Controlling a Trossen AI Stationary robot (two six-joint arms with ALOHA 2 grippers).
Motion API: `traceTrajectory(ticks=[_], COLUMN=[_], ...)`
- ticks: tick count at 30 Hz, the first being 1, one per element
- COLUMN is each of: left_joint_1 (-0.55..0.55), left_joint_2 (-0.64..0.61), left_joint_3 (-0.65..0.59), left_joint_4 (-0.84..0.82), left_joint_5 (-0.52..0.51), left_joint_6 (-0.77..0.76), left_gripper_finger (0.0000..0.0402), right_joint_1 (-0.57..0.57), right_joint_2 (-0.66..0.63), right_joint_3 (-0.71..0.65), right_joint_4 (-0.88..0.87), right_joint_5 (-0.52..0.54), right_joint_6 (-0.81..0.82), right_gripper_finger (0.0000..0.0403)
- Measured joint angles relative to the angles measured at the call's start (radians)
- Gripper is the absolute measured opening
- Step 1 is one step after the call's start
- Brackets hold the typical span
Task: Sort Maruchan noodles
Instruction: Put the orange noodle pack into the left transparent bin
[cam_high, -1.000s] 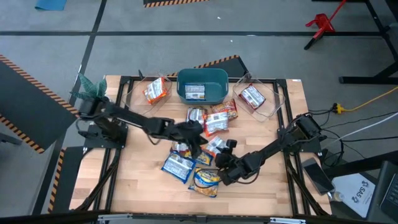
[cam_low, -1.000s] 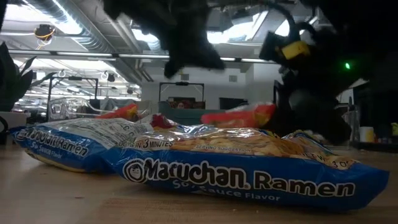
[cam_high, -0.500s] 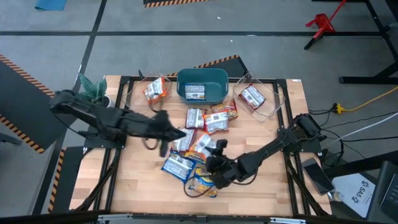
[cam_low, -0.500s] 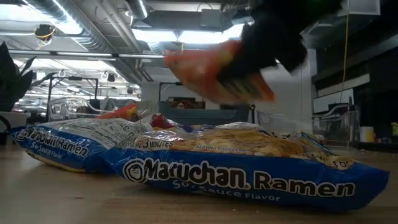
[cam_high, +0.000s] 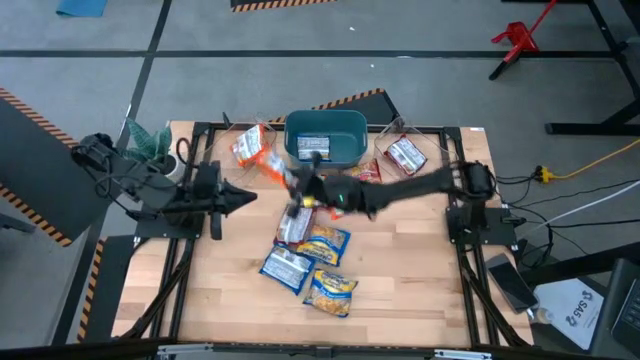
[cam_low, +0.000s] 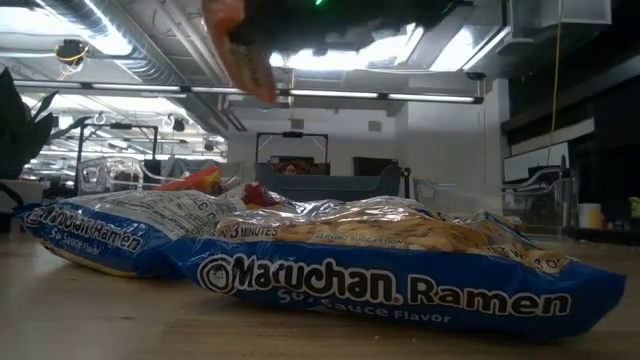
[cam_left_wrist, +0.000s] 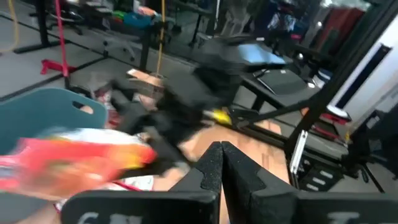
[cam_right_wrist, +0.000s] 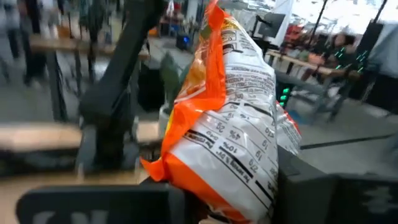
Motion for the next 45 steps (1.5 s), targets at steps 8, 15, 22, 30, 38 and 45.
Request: traceTrajectory(ticks=[8, 15, 22, 30, 38, 45], left_joint_1=[-0.04, -0.044, -0.044, -0.044, -0.044, -0.044], left_joint_2=[-0.057, -0.077, -0.083, -0.083, -0.082, -0.082], left_joint_3=[0.0, 0.0, 0.0, 0.0, 0.0, 0.0], left_joint_4=[-0.003, -0.004, -0.002, -0.008, -0.02, -0.021], left_joint_5=[-0.089, -0.093, -0.095, -0.095, -0.095, -0.12], left_joint_6=[0.051, 0.057, 0.076, 0.076, 0.076, 0.075], left_gripper_finger=[0.0, 0.0, 0.0, 0.0, 0.0, 0.0], right_joint_1=[-0.158, -0.175, -0.184, -0.213, -0.221, -0.223], right_joint_2=[0.301, 0.593, 0.689, 0.739, 0.755, 0.755], right_joint_3=[0.392, 0.893, 0.938, 0.938, 0.938, 0.938], right_joint_4=[-0.058, -0.271, -0.212, -0.18, -0.192, -0.211], right_joint_5=[-0.25, -0.336, -0.273, -0.328, -0.305, -0.336], right_joint_6=[0.203, 0.206, 0.205, 0.249, 0.267, 0.206], right_gripper_finger=[0.0088, 0.0093, 0.0096, 0.0098, 0.0099, 0.0134])
